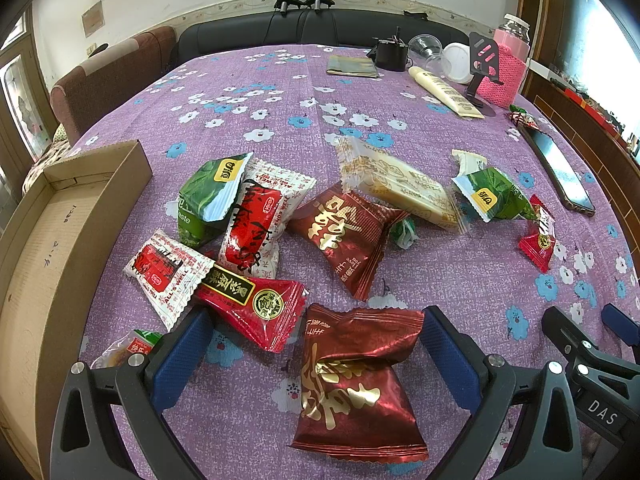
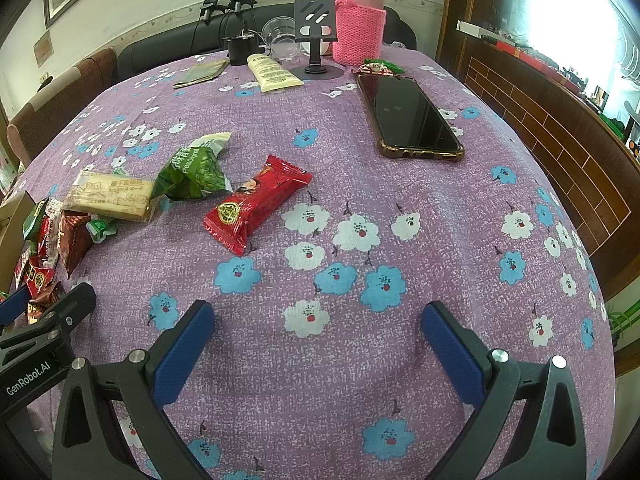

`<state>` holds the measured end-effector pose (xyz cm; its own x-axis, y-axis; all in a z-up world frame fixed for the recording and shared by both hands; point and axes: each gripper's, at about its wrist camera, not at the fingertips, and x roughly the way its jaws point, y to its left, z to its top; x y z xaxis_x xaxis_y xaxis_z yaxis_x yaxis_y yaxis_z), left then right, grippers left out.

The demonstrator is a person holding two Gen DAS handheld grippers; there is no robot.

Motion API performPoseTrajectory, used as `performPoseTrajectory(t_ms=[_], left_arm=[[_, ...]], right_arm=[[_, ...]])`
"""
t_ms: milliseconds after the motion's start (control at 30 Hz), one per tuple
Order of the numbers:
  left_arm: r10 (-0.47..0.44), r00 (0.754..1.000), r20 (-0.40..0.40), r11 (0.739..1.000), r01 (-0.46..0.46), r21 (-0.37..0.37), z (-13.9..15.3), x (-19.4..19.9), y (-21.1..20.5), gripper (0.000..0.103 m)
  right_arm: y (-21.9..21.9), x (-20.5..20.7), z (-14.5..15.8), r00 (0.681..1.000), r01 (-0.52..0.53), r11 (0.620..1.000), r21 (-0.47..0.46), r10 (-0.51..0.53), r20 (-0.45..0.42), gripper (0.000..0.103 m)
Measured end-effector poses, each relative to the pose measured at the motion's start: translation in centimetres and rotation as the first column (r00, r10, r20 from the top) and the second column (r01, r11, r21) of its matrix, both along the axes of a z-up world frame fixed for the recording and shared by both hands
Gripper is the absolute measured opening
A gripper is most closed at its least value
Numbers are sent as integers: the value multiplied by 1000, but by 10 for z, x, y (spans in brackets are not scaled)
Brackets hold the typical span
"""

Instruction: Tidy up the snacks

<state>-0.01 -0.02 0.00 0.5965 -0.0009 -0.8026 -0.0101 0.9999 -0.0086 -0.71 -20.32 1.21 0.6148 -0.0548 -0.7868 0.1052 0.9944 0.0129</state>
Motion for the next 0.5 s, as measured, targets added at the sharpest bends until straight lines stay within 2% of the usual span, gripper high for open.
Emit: performPoseTrajectory(t_ms=[100, 233, 400, 433, 467, 500], left_arm=[[-7, 1000, -6, 1000, 7, 0, 0, 0, 0, 103], [-64, 997, -47, 998, 64, 2, 0, -4, -1, 103], [-184, 980, -78, 983, 184, -9, 2, -16, -2, 102], [-210, 974, -86, 978, 208, -31, 4, -21, -1, 102], [-231, 969, -87, 972, 226, -61, 7, -26, 1, 98], [-251, 964, -86, 965, 242, -100, 11, -31, 4, 88]], right_arm=[[0, 0, 0, 1000, 0, 1000, 1, 0, 0, 103], [0, 2, 0, 999, -5, 1000, 6, 5, -36, 103], [2, -1, 1, 998, -19, 1000, 5, 19, -64, 103], [2, -1, 1, 998, -18, 1000, 5, 19, -65, 103], [2, -3, 1, 998, -19, 1000, 3, 19, -65, 103], [3, -5, 1, 998, -25, 1000, 3, 25, -65, 103]])
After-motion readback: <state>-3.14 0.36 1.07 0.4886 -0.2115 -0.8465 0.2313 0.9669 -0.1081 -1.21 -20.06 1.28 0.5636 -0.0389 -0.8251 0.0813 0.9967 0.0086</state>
